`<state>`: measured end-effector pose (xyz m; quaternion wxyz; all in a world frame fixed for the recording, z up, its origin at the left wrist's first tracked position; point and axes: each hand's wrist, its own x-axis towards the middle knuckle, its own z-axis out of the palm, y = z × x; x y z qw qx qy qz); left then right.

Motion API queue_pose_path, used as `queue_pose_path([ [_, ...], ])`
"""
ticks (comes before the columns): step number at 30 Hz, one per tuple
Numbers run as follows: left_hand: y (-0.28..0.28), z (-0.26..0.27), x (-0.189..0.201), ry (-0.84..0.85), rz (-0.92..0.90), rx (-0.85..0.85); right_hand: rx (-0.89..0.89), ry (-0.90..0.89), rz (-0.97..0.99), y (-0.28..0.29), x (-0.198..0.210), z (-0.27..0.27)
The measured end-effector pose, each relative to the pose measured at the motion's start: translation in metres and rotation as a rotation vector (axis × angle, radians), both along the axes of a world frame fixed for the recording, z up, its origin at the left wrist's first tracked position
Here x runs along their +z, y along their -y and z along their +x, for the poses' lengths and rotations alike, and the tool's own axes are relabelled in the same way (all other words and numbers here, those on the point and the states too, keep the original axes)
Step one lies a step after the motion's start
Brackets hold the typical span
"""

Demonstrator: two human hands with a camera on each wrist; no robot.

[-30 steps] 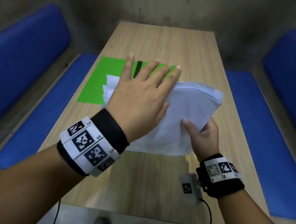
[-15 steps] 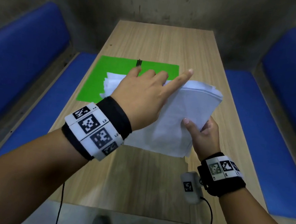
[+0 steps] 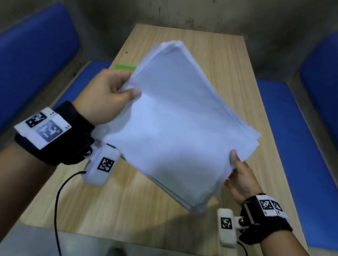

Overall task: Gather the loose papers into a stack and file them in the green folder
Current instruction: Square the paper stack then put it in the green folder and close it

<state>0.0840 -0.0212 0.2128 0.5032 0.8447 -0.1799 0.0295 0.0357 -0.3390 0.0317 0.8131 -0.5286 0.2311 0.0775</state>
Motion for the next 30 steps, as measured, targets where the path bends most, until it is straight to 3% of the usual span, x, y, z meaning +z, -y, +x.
queue_pose_path([
  [2,-0.011,0.003,-0.03,-0.104,-0.082,0.047,0.041,0.064,0.013,0.001,0.004,0.001],
  [7,-0.017,-0.007,-0.094,-0.221,-0.222,0.166,-0.109,0.233,-0.351,0.002,0.026,0.01],
  [14,0.004,-0.033,-0.108,0.069,-0.388,0.41,-0.266,0.599,-0.483,-0.025,0.089,-0.004],
  [21,0.01,-0.064,-0.157,-0.055,-0.443,0.553,-0.154,0.427,-0.599,-0.04,0.04,-0.027],
  [26,0.013,-0.051,-0.147,0.011,-0.538,0.605,-0.234,0.435,-0.684,-0.046,0.048,-0.018],
  [30,0.021,-0.032,-0.134,0.081,-0.565,0.753,-0.344,0.467,-0.622,-0.05,0.059,0.002],
])
